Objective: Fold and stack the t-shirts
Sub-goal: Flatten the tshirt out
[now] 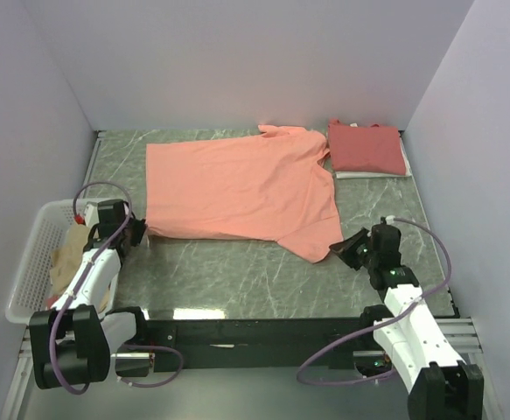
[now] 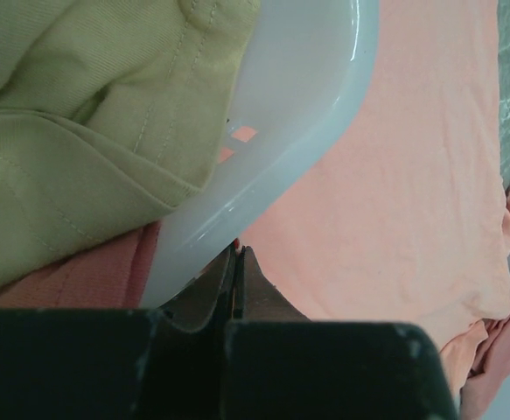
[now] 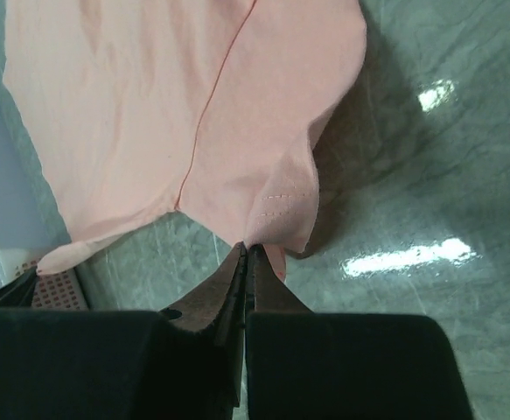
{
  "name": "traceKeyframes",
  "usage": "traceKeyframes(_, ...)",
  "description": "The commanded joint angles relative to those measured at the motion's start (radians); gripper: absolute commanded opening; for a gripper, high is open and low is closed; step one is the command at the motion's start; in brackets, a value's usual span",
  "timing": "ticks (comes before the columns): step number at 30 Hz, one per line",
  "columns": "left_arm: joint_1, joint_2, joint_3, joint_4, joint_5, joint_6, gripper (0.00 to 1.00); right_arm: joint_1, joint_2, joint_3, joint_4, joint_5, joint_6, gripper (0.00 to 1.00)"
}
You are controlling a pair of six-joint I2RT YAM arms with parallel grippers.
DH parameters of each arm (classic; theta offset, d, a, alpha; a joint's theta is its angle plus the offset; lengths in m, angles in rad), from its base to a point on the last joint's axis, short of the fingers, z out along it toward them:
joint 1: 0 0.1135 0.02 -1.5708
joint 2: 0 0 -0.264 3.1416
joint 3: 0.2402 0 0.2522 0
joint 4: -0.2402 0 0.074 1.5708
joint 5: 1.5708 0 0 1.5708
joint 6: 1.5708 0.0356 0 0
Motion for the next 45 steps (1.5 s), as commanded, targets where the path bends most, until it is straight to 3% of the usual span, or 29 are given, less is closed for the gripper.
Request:
traceKeyframes(1, 0.066, -0.01, -0.023, -0.1, -0.114, 0.029, 0.01, 0.048, -0.04, -0.006, -0.031, 0.049, 0.048, 0.0)
traceKeyframes(7, 0.075, -0.074, -0.044, -0.113, -0.091, 0.03, 0.02, 0.099, -0.111, -0.012, -0.106, 0.095, 0.077, 0.0)
traceKeyframes(9, 0.075, -0.1, -0.055, -0.117, -0.094, 0.029, 0.07, 0.1, -0.143, -0.006, -0.128, 0.108, 0.073, 0.02)
traceKeyframes(12, 0.076, -0.123, -0.055, -0.148, -0.103, 0.026, 0.15, 0.1, -0.16, 0.029, -0.175, 0.128, 0.053, 0.25)
traceKeyframes(13, 0.076, -0.137, -0.055, -0.155, -0.104, 0.026, 0.2, 0.099, -0.162, 0.058, -0.192, 0.133, 0.045, 0.4)
traceKeyframes(14, 0.075, -0.145, -0.055, -0.16, -0.104, 0.026, 0.29, 0.1, -0.159, 0.074, -0.2, 0.159, 0.033, 0.46)
traceKeyframes(15, 0.075, -0.152, -0.055, -0.172, -0.106, 0.023, 0.31, 0.099, -0.154, 0.094, -0.206, 0.176, 0.022, 0.53)
traceKeyframes(17, 0.076, -0.178, -0.055, -0.177, -0.1, 0.023, 0.36, 0.1, -0.113, 0.147, -0.196, 0.209, -0.005, 0.57)
traceKeyframes(19, 0.073, -0.198, -0.052, -0.186, -0.092, 0.024, 0.46, 0.097, -0.018, 0.208, -0.161, 0.243, -0.047, 0.57)
traceKeyframes(21, 0.072, -0.208, -0.05, -0.186, -0.084, 0.032, 0.47, 0.087, 0.082, 0.253, -0.124, 0.259, -0.079, 0.58)
traceKeyframes(27, 0.009, -0.179, -0.05, -0.157, -0.077, 0.023, 0.46, 0.064, 0.574, 0.558, -0.018, 0.234, -0.265, 0.57)
traceKeyframes(31, -0.049, -0.116, -0.038, -0.139, -0.109, 0.007, 0.45, 0.07, 0.85, 0.813, -0.079, 0.269, -0.337, 0.56)
traceKeyframes(35, -0.082, -0.056, -0.015, -0.125, -0.126, 0.004, 0.44, 0.073, 0.973, 0.911, -0.151, 0.36, -0.363, 0.51)
traceKeyframes(45, -0.114, 0.035, 0.026, -0.087, -0.112, 0.0, 0.4, 0.1, 1.056, 0.87, -0.113, 0.368, -0.386, 0.47)
